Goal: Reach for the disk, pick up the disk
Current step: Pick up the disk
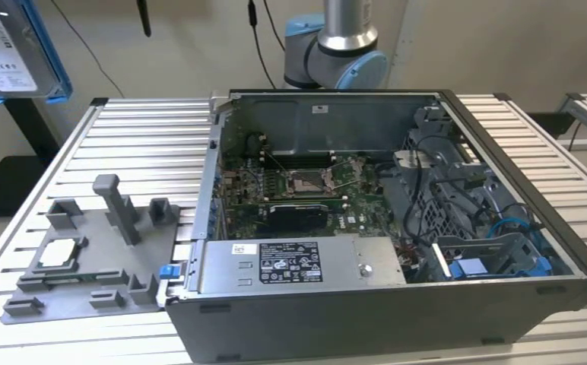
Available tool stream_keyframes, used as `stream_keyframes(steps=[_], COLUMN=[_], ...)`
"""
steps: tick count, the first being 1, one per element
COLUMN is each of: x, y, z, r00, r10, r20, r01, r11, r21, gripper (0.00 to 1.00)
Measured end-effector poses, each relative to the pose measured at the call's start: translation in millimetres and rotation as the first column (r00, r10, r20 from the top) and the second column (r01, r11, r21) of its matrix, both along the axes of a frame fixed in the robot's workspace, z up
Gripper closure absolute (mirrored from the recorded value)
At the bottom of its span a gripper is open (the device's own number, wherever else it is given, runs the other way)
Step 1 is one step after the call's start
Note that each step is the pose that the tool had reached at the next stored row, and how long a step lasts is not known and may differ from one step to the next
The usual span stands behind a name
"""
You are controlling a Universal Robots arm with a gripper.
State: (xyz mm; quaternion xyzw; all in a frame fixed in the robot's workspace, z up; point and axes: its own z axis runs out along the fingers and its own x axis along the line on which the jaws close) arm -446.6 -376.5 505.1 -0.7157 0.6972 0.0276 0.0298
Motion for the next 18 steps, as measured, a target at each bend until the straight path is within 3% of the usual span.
stream_keyframes(steps=[4, 18], x=[3.0, 64.7], y=[-0.1, 0.0], z=[-0.1, -0.1], r00=[1.0000, 1.0000], r10=[0.000, 0.000], r20=[0.0003, -0.0031], r01=[0.000, 0.000], r11=[1.0000, 1.0000], r21=[0.0014, 0.0014], gripper=[1.00, 1.00])
